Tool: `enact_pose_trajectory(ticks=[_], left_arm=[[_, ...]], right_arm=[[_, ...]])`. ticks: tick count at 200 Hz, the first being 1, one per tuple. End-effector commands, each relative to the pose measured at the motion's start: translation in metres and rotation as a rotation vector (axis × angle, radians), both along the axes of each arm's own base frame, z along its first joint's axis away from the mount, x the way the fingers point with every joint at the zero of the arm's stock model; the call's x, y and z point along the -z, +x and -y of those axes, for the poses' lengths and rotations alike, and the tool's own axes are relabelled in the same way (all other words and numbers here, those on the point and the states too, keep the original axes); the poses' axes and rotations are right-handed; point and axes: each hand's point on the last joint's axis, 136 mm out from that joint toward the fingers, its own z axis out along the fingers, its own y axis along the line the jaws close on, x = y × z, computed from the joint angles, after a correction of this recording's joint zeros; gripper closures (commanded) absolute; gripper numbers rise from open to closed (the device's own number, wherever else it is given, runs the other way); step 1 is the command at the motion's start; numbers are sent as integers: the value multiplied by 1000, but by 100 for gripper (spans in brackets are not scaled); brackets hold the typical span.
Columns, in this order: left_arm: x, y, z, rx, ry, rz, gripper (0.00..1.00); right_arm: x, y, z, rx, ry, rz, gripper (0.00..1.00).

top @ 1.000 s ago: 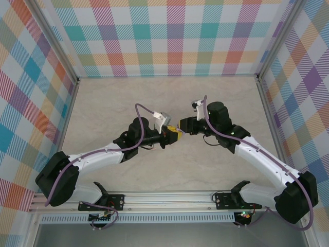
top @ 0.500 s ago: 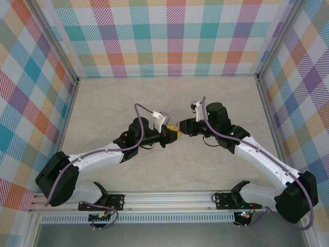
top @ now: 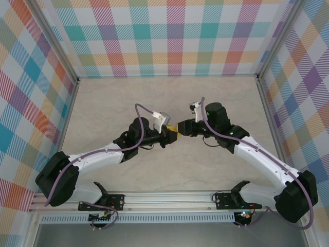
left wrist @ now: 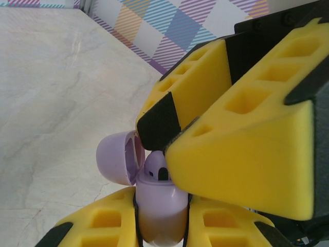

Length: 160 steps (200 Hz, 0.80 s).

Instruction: Insert wireless bluetooth earbuds into charging case

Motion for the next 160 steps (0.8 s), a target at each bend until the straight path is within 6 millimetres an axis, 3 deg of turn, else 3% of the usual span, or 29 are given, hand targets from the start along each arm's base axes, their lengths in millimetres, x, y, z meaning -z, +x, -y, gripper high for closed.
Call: enact_pose_trajectory(ticks=[1,24,57,82,117,160], left_arm=[[-30,-8,2,23,-56,99,89],[-29,-7,0,13,-48,104,89],[-31,-8,-2,11,-44,118,90],[-37,-11,-6,14,-43,143,90],[-53,-20,-8,42,-71,177,90],[-76,-38,-8,119,-151,233,90]], right_arm=[[-16,-6,1,-7,10,23,51],[-25,-4,11,44,5,57,45],[-23,8,40,217,-43,62,48],[-20,13,53,238,-31,16,49],[-6,18,58,172,8,-65,51],[-4,20,50,55,164,-93,64]])
